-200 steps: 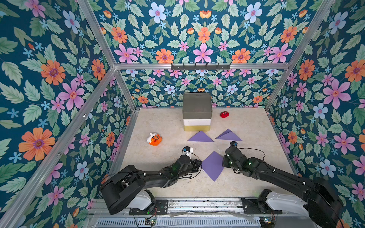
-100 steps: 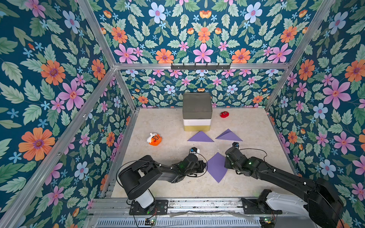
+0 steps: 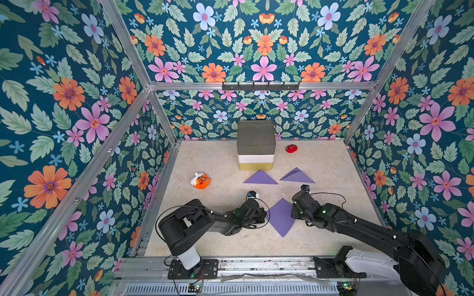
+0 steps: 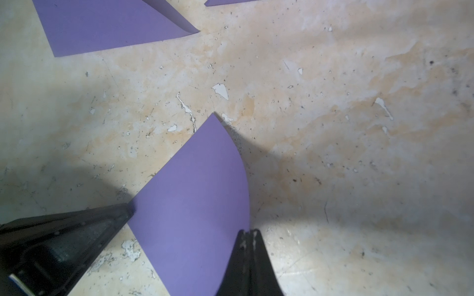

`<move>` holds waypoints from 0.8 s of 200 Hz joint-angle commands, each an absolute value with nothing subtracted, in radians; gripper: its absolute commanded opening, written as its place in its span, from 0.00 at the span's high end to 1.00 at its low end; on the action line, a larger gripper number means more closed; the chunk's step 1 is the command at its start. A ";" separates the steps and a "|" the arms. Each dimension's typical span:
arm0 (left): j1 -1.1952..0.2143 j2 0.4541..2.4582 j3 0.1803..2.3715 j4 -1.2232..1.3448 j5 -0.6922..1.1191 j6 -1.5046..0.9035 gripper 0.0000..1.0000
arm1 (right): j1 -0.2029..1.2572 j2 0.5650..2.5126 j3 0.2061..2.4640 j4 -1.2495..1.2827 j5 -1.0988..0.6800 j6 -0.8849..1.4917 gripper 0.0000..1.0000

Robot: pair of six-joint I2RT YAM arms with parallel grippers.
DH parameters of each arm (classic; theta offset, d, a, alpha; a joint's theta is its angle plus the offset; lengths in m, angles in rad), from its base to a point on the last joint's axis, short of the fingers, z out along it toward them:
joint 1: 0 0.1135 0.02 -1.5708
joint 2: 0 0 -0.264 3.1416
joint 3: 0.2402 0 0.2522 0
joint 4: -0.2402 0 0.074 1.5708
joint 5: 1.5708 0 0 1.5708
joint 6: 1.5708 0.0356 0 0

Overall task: Fold the square paper diagonally
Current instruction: Fold the paper at the center of the board.

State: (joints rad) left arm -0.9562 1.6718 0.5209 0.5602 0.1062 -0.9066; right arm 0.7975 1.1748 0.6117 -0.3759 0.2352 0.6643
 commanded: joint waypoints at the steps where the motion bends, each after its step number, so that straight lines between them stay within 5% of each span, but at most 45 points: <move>1: -0.956 1.674 0.520 0.543 0.082 -0.889 0.96 | 0.798 1.181 0.612 -0.369 0.235 0.664 1.00; 92: -0.956 1.675 0.494 0.518 0.061 -0.898 1.00 | 0.798 1.157 0.616 -0.287 0.179 0.696 1.00; 160: -0.952 1.669 0.400 0.654 0.072 -0.972 1.00 | 0.798 1.140 0.501 0.211 -0.075 0.883 1.00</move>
